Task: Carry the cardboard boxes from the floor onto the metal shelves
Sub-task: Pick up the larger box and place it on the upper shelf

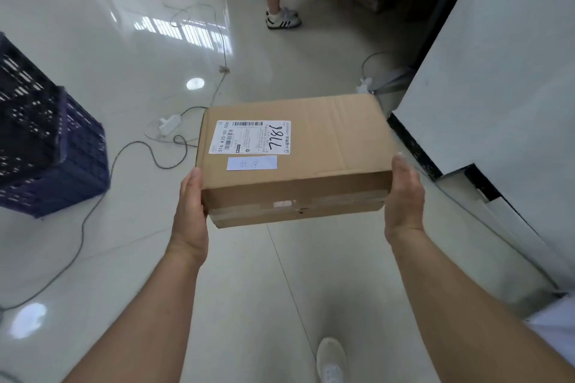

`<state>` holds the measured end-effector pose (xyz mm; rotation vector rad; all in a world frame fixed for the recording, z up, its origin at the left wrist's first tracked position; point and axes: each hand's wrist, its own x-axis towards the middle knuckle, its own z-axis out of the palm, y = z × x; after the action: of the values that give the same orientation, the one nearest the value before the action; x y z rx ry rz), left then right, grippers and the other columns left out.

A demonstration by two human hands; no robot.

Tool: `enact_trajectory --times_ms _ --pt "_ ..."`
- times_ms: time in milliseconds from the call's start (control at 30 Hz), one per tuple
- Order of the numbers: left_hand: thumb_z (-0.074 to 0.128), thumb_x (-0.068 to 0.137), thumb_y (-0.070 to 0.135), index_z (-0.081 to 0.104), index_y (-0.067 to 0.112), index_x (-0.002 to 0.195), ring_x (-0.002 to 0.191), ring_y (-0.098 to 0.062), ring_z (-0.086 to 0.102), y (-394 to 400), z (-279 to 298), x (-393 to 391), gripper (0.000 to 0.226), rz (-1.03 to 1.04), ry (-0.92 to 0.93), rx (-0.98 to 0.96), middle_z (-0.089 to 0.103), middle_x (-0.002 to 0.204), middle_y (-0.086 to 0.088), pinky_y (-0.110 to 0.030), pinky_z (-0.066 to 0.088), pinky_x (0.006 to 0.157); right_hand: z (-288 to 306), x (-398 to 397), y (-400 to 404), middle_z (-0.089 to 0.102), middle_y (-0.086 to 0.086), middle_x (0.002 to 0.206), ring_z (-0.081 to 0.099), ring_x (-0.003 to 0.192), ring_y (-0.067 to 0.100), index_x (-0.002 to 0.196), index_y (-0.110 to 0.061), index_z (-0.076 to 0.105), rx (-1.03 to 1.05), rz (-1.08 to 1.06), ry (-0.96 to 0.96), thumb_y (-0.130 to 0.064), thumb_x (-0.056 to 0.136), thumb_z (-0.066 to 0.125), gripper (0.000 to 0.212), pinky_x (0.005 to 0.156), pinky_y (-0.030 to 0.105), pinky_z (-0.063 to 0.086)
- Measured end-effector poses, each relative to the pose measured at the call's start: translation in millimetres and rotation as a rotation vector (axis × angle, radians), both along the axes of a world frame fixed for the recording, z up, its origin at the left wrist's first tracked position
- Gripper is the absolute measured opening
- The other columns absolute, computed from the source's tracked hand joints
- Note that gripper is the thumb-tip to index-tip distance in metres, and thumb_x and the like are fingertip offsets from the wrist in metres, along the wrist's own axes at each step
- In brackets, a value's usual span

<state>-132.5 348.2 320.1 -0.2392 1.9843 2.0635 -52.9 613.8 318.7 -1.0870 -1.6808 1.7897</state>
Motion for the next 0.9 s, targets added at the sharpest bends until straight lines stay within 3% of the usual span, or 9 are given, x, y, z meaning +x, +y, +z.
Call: enact_trajectory --times_ms 67,200,300,467,600,767,900 --pt "0.044 0.073 0.067 0.052 0.031 0.133 0.119 -0.003 0.055 1 31 9 0.071 -0.046 0.049 0.011 0.062 0.13 0.011 -0.031 0.039 0.104 31 16 2 0.058 -0.004 0.117 0.052 0.109 0.01 0.116 -0.024 0.053 0.018 0.011 0.018 -0.05 0.088 0.045 0.039 0.097 0.026 0.035" --pt "0.057 0.069 0.055 0.056 0.041 0.12 0.108 -0.001 0.06 4 90 31 0.053 -0.167 0.13 0.026 0.068 0.111 0.022 -0.034 0.041 0.102 95 60 3 0.052 -0.013 0.089 0.049 0.084 0.002 0.103 -0.016 0.05 0.092 -0.003 0.049 -0.043 0.09 0.051 0.03 0.076 0.019 0.037" --pt "0.062 0.064 0.039 0.056 0.037 0.121 0.109 -0.011 0.06 3 134 44 0.057 -0.277 0.18 0.023 0.068 0.114 0.01 -0.036 0.043 0.1 142 96 -1 0.05 -0.012 0.087 0.048 0.079 0.002 0.106 -0.013 0.048 0.142 -0.008 0.063 -0.036 0.089 0.056 0.029 0.065 0.011 0.039" --pt "0.058 0.065 0.016 0.056 0.032 0.112 0.101 -0.016 0.059 8 196 69 0.049 -0.424 0.253 0.03 0.066 0.105 0.005 -0.032 0.045 0.092 199 156 -13 0.054 -0.017 0.095 0.051 0.086 -0.005 0.115 -0.019 0.048 0.21 -0.055 0.079 -0.03 0.085 0.063 0.035 0.073 0.018 0.041" --pt "0.06 0.063 0.014 0.055 0.036 0.106 0.1 -0.013 0.059 15 235 93 0.048 -0.561 0.291 0.036 0.065 0.105 0.006 -0.027 0.045 0.085 235 203 -18 0.057 -0.013 0.097 0.054 0.088 0.001 0.113 -0.021 0.049 0.242 -0.127 0.07 -0.031 0.08 0.068 0.039 0.078 0.026 0.041" --pt "0.07 0.058 0.03 0.05 0.026 0.13 0.108 -0.01 0.062 30 273 119 0.075 -0.741 0.334 0.041 0.067 0.118 0.005 -0.029 0.047 0.093 273 259 -13 0.058 -0.005 0.109 0.056 0.096 0.011 0.121 -0.018 0.049 0.282 -0.196 0.06 -0.034 0.081 0.067 0.047 0.076 0.024 0.042" --pt "0.07 0.061 0.038 0.041 0.029 0.139 0.094 0.006 0.065 59 302 144 0.083 -0.861 0.364 0.085 0.064 0.118 0.012 -0.018 0.051 0.075 295 306 -5 0.056 -0.008 0.101 0.054 0.087 0.003 0.117 -0.015 0.049 0.322 -0.267 0.047 -0.041 0.084 0.062 0.044 0.068 0.02 0.04"
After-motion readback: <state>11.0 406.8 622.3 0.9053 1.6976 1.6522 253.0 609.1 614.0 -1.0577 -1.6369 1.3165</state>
